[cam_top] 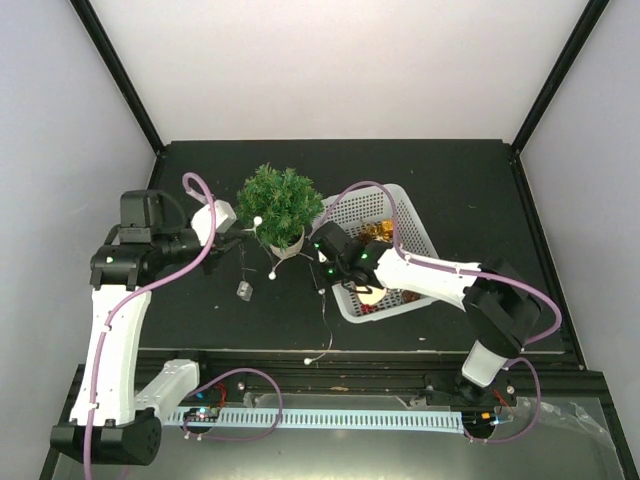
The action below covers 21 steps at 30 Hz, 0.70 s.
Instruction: Decorate the small christmas tree
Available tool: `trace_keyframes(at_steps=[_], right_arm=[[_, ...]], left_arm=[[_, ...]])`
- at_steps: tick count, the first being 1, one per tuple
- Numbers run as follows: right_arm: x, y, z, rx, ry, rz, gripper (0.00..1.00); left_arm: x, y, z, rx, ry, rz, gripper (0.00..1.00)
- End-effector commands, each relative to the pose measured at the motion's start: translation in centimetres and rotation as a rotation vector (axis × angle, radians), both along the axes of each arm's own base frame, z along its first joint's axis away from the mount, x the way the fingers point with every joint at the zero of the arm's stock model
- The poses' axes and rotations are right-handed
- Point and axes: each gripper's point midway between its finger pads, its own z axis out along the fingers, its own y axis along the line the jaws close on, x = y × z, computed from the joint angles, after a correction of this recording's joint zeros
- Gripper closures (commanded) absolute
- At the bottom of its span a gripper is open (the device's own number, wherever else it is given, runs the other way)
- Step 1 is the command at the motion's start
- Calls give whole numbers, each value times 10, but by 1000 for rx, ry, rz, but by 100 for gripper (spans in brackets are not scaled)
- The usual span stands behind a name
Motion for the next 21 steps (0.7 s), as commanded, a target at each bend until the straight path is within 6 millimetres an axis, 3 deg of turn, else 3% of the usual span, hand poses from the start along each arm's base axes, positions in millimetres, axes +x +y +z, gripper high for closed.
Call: trace_keyframes(at_steps=[1, 7, 10, 15, 21], right_arm=[[35, -42, -4, -80, -37, -195, 99], [67, -102, -7, -124, -36, -363, 99], [77, -111, 11, -110, -92, -354, 99], [73, -95, 82, 71, -249, -232, 99], [76, -96, 159, 135, -392, -205, 99]], left_arm=[[17, -6, -2, 13, -43, 47, 99], [30, -15, -21, 60, -27, 86, 98], [36, -14, -21, 59, -28, 108, 99], [42, -9, -17, 76, -50, 144, 98], [47, -4, -13, 79, -55, 165, 99]])
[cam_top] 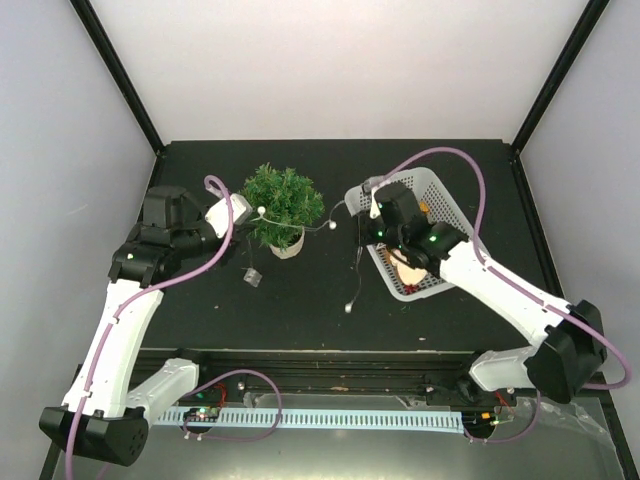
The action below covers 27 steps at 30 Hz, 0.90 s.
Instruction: Decorate the small christmas tree
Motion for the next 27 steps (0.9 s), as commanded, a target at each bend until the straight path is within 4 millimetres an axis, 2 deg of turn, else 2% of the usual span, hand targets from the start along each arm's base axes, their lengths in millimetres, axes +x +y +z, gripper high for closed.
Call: trace_keyframes(at_steps=[1, 6, 14, 27], right_arm=[[11, 5, 60, 17, -135, 32, 99], [21, 8, 96, 35, -201, 18, 99], [35, 16, 134, 71, -267, 2, 99], [67, 32, 179, 38, -342, -18, 99]], left_arm=[[10, 4, 17, -9, -42, 37, 99], [21, 17, 23, -19, -36, 84, 98], [39, 36, 34, -88, -11, 126, 98], [71, 48, 24, -178, 52, 153, 99]])
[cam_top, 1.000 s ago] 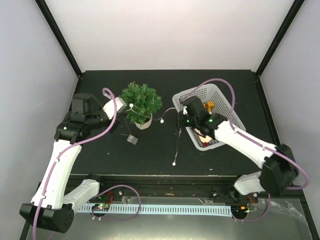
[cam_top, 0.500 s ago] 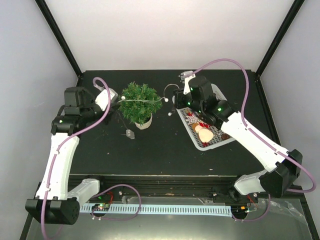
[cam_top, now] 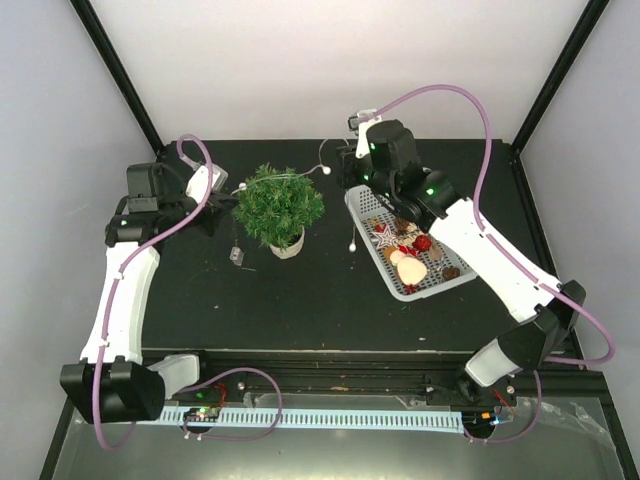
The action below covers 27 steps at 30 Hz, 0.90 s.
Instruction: Decorate the small christmas tree
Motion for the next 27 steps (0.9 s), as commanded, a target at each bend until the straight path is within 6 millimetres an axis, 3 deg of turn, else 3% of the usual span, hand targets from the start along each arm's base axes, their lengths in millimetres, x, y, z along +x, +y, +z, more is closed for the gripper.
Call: trace_keyframes(at_steps=[1, 13, 19, 27], right_arm=[[11, -1, 15, -43, -37, -25, 99], [40, 11, 31, -107, -60, -53, 99], [48, 11, 34, -124, -62, -64, 99], [58, 6, 38, -116, -68, -81, 99]], left_arm=[[14, 3, 23, -59, -52, -2, 98], [42, 5, 14, -117, -19, 0, 98], [59, 8, -4, -125, 30, 10, 98], [73, 10, 0, -136, 22, 23, 98]])
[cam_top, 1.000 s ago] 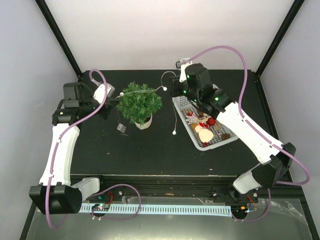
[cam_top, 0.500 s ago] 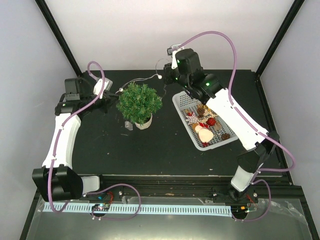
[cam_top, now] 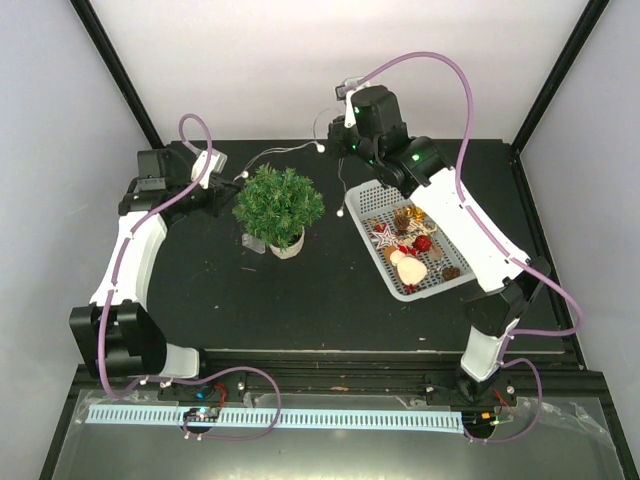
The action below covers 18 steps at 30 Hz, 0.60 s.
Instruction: Decorate the small christmas tree
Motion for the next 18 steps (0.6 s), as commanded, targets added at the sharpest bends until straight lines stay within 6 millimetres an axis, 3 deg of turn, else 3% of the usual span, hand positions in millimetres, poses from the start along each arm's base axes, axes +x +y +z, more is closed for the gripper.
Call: trace_keyframes(at_steps=[1, 9, 18], right_arm=[[8, -3, 7, -7, -16, -16, 99], [27, 0, -6, -6, 24, -17, 99], [44, -6, -42, -38, 95, -51, 99]], left_arm=[[14, 1, 33, -18, -92, -1, 98], [26, 2, 32, -36, -79, 3, 98], [43, 0, 10, -77, 6, -17, 97]])
